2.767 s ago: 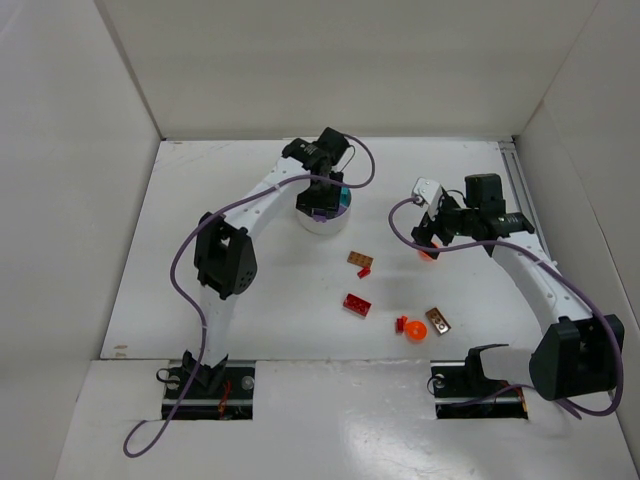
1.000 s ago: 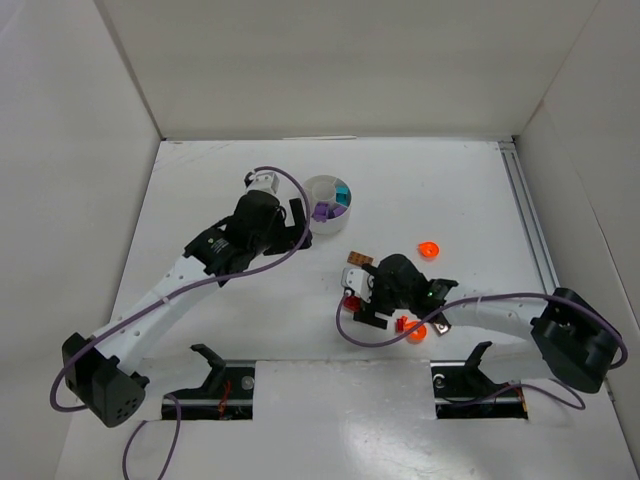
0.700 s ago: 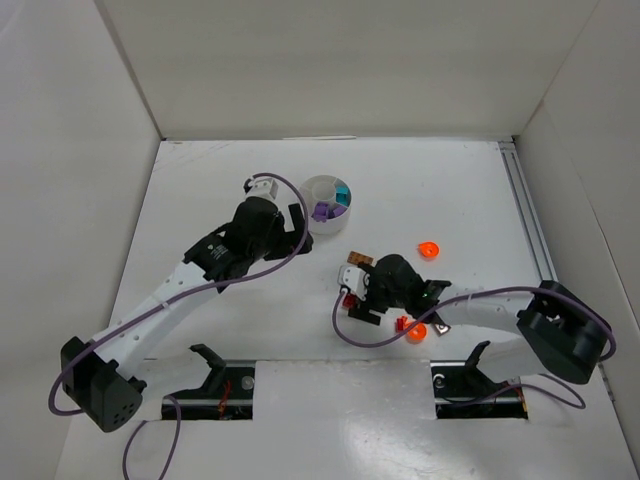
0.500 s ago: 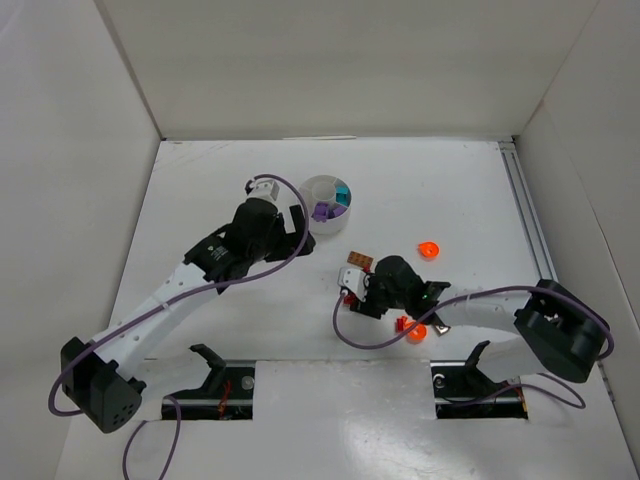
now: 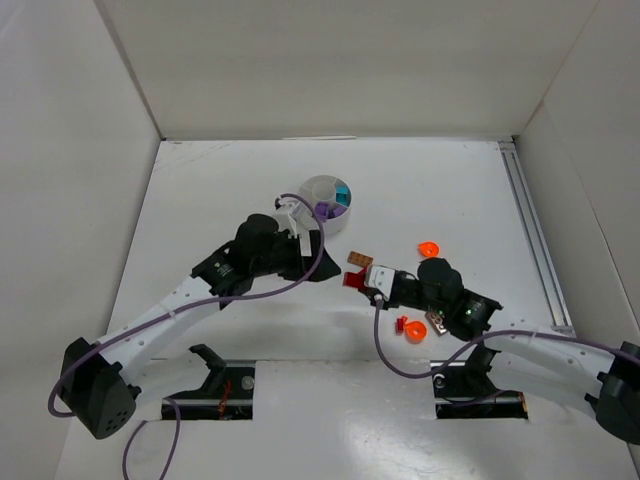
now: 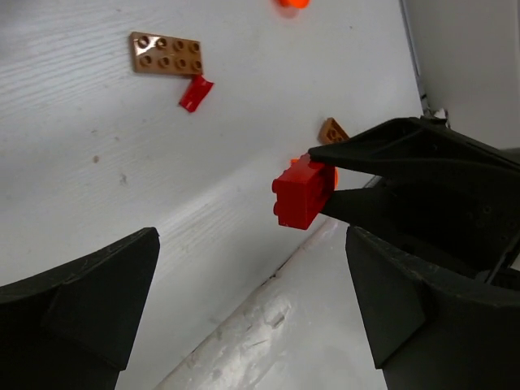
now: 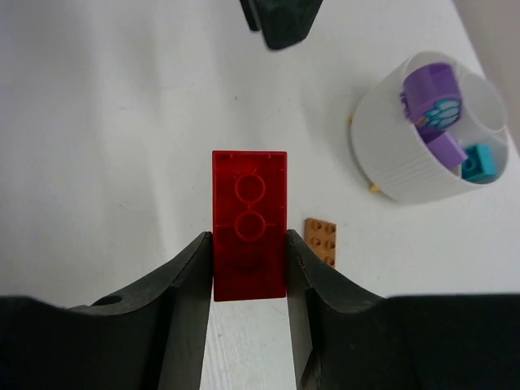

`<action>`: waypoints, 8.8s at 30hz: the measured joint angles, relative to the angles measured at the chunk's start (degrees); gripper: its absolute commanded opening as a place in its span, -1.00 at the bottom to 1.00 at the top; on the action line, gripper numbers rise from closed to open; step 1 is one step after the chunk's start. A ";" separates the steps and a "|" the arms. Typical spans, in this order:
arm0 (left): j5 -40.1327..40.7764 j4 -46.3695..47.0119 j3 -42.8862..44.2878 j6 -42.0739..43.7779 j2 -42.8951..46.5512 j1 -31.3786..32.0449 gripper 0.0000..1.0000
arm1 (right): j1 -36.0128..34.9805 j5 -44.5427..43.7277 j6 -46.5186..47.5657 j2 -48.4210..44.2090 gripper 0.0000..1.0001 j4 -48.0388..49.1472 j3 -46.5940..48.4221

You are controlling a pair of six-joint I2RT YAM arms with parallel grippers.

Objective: Sort the legos into containers by color

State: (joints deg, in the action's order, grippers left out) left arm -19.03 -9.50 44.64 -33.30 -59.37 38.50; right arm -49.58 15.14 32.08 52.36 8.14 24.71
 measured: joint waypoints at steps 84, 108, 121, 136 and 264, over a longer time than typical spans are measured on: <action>24.02 -23.15 50.01 14.01 -46.60 -11.52 -0.55 | 25.24 -13.90 2.67 9.38 0.99 -29.18 19.10; 25.86 -20.55 38.86 11.34 -29.99 -11.52 0.59 | 14.71 -12.28 -14.49 24.41 0.73 -8.63 12.15; 29.05 -17.84 21.35 0.83 -10.34 -11.34 0.73 | 7.63 -20.59 -35.89 30.80 0.76 -2.05 9.84; 28.30 -17.88 16.83 -2.62 -5.62 -10.71 0.73 | 4.37 -28.50 -44.35 39.74 -0.12 2.23 14.99; 16.48 -11.43 -1.14 -6.23 2.69 -17.59 0.61 | -19.17 5.92 -2.32 28.92 0.17 -22.91 12.85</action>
State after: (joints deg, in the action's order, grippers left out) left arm -2.55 -20.93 43.51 -39.53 -56.69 20.91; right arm -68.75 21.06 29.76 81.28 -14.76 37.56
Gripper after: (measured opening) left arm 0.806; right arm 0.606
